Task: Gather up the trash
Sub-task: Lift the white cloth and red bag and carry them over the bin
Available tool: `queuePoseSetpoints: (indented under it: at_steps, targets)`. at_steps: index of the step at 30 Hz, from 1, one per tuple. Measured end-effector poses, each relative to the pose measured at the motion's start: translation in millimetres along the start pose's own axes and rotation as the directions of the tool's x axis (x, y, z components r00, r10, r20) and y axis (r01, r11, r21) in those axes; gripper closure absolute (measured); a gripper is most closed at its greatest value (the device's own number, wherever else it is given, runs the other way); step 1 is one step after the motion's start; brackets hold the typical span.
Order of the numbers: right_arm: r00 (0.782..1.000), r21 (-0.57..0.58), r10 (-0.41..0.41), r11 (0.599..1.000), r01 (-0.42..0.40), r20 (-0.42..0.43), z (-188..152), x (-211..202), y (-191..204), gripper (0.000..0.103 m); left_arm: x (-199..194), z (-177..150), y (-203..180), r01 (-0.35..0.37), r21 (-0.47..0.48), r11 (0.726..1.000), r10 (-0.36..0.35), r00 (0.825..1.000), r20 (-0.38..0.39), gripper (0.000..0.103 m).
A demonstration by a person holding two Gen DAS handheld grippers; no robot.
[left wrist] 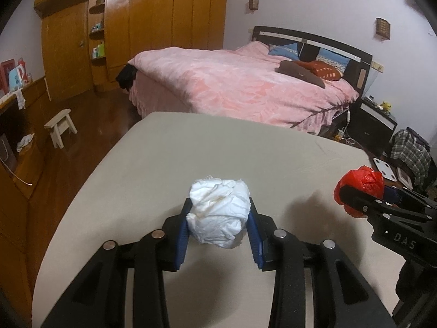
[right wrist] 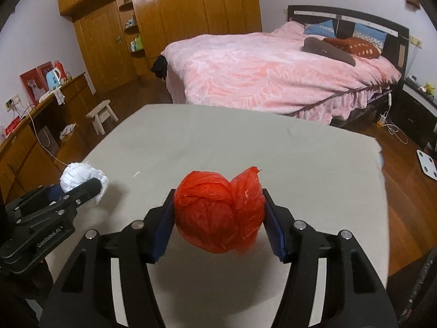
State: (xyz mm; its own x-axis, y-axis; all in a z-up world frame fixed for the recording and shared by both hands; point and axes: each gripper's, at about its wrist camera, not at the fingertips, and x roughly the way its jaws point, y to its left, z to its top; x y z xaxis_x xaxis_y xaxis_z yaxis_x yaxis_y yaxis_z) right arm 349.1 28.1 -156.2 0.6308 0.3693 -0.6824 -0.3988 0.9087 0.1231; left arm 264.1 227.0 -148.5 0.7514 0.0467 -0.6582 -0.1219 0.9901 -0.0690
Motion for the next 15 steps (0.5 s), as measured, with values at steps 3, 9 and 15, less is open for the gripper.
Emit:
queuePoseSetpoints:
  at_steps: [3,9,15]
  targets:
    - [1.000,0.003,-0.001,1.000,0.001,0.019,1.9,-15.4,-4.0,0.045,-9.3,1.7,-10.2,0.012,0.008,1.000,-0.012,1.000,0.011,0.065]
    - [0.998,0.016,-0.006,1.000,0.005,0.063,2.1,-50.6,-13.9,0.045,-30.0,7.0,-31.0,0.035,0.012,0.999,-0.036,0.999,0.036,0.065]
    - [0.994,0.029,-0.011,1.000,0.008,0.111,2.0,-89.9,-23.5,0.045,-55.7,9.8,-53.4,0.062,0.031,0.998,-0.064,0.996,0.059,0.065]
